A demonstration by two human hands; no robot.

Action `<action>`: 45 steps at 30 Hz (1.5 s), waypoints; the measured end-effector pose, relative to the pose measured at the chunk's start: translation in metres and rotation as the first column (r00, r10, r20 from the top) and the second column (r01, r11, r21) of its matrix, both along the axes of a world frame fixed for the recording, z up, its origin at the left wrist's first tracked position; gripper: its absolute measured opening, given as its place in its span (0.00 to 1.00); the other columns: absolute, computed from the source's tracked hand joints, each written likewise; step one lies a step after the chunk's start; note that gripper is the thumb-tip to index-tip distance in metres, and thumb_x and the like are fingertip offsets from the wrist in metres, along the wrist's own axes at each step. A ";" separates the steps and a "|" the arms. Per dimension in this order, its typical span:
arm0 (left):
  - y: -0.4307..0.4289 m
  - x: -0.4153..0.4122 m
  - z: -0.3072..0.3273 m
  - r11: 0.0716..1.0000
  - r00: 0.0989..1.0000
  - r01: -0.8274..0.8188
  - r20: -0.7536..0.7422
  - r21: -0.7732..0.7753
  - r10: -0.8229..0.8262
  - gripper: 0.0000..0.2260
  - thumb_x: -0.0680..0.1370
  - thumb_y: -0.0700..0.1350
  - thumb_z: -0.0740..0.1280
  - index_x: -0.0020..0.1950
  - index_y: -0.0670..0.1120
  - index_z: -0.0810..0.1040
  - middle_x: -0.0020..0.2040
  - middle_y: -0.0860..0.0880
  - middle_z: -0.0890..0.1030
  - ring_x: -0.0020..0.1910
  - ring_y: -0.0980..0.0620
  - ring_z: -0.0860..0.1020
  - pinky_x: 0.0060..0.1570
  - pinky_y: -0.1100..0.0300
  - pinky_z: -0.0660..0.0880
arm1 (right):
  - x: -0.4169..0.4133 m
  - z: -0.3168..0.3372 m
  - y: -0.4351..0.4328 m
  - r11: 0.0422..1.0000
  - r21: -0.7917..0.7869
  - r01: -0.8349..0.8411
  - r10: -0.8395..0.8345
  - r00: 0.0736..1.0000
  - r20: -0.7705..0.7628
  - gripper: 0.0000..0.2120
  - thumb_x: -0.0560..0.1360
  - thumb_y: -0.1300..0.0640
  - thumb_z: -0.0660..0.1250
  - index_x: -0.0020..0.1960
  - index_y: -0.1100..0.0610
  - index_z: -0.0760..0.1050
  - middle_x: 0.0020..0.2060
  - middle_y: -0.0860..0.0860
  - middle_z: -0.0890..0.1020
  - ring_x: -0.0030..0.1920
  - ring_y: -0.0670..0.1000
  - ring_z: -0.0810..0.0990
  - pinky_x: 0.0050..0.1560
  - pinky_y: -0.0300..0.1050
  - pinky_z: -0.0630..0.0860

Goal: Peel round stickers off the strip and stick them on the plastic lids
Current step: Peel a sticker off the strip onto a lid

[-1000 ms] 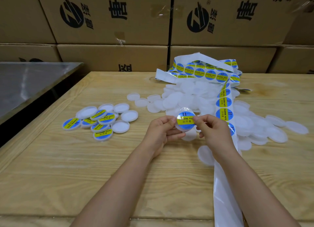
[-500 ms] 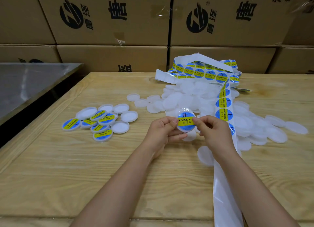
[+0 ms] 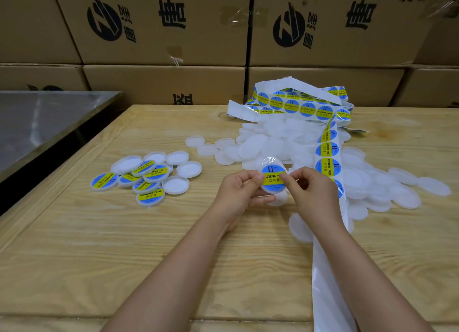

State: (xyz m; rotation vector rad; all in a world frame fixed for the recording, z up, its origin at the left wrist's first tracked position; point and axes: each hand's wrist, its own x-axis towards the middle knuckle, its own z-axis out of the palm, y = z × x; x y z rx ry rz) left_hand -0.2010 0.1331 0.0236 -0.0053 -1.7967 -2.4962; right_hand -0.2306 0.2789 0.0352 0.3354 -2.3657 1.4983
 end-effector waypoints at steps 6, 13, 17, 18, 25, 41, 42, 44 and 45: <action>0.002 -0.001 -0.001 0.998 0.998 -0.059 0.012 -0.031 0.059 0.06 0.79 0.40 0.63 0.46 0.41 0.78 0.41 0.42 0.84 0.39 0.46 0.84 0.48 0.53 0.81 | 0.004 -0.002 -0.007 0.977 0.179 0.116 -0.076 0.973 -0.217 0.10 0.73 0.58 0.70 0.36 0.60 0.75 0.31 0.51 0.76 0.35 0.52 0.74 0.38 0.44 0.66; 0.005 -0.002 -0.001 0.997 0.998 -0.061 0.037 0.040 0.060 0.08 0.80 0.40 0.62 0.49 0.37 0.78 0.40 0.41 0.84 0.39 0.46 0.84 0.48 0.53 0.81 | 0.007 -0.003 -0.010 0.936 0.260 0.239 -0.128 0.916 -0.380 0.09 0.73 0.57 0.70 0.39 0.62 0.75 0.34 0.57 0.77 0.36 0.57 0.75 0.36 0.45 0.63; 0.004 0.000 0.002 0.991 0.998 -0.058 0.039 0.124 0.054 0.08 0.80 0.38 0.62 0.44 0.36 0.76 0.39 0.42 0.84 0.37 0.47 0.83 0.39 0.58 0.81 | 0.008 -0.001 -0.011 0.960 0.174 0.220 -0.148 0.925 -0.351 0.13 0.71 0.58 0.73 0.51 0.62 0.74 0.40 0.56 0.74 0.35 0.57 0.75 0.34 0.39 0.57; 0.003 0.000 0.002 0.990 0.998 -0.058 0.043 0.126 0.053 0.08 0.80 0.38 0.61 0.44 0.36 0.76 0.39 0.42 0.84 0.37 0.47 0.83 0.38 0.58 0.81 | 0.007 0.000 -0.010 0.976 0.123 0.177 -0.141 0.956 -0.258 0.20 0.70 0.57 0.73 0.59 0.60 0.71 0.41 0.52 0.73 0.36 0.54 0.75 0.36 0.38 0.59; 0.001 0.004 0.006 0.992 0.999 -0.001 0.032 0.126 -0.003 0.09 0.80 0.38 0.60 0.47 0.36 0.78 0.40 0.42 0.84 0.39 0.47 0.84 0.37 0.59 0.80 | 0.006 -0.007 -0.014 0.991 -0.130 -0.017 0.019 1.000 0.014 0.04 0.76 0.56 0.66 0.46 0.57 0.77 0.31 0.49 0.80 0.26 0.42 0.76 0.29 0.31 0.70; 0.006 0.006 0.001 0.996 0.999 0.035 -0.036 0.082 -0.032 0.10 0.72 0.43 0.67 0.47 0.38 0.78 0.38 0.43 0.84 0.39 0.49 0.84 0.38 0.60 0.80 | 0.006 -0.013 -0.021 0.987 -0.148 0.065 -0.058 0.997 0.051 0.19 0.66 0.40 0.71 0.40 0.51 0.66 0.32 0.46 0.76 0.33 0.36 0.75 0.31 0.28 0.68; 0.006 0.007 0.001 0.996 0.999 0.036 -0.044 0.084 -0.033 0.10 0.71 0.44 0.67 0.46 0.38 0.79 0.38 0.43 0.84 0.39 0.49 0.84 0.38 0.60 0.80 | 0.007 -0.014 -0.022 0.987 -0.152 0.047 -0.036 0.997 0.072 0.21 0.64 0.38 0.71 0.41 0.51 0.66 0.34 0.46 0.76 0.34 0.37 0.75 0.31 0.29 0.68; 0.005 0.007 0.001 0.996 0.998 0.040 -0.052 0.082 -0.036 0.10 0.69 0.46 0.67 0.44 0.39 0.79 0.37 0.44 0.84 0.39 0.49 0.84 0.38 0.59 0.80 | 0.007 -0.013 -0.022 0.989 -0.143 0.039 -0.024 0.994 0.105 0.23 0.62 0.35 0.70 0.43 0.51 0.66 0.36 0.47 0.77 0.34 0.39 0.76 0.31 0.31 0.69; 0.005 0.007 0.001 0.996 0.998 0.042 -0.052 0.077 -0.038 0.10 0.69 0.46 0.67 0.43 0.39 0.79 0.36 0.44 0.84 0.38 0.49 0.83 0.38 0.59 0.80 | 0.007 -0.013 -0.022 0.990 -0.135 0.046 -0.032 0.994 0.102 0.22 0.63 0.36 0.71 0.42 0.51 0.66 0.35 0.47 0.77 0.34 0.40 0.76 0.31 0.32 0.68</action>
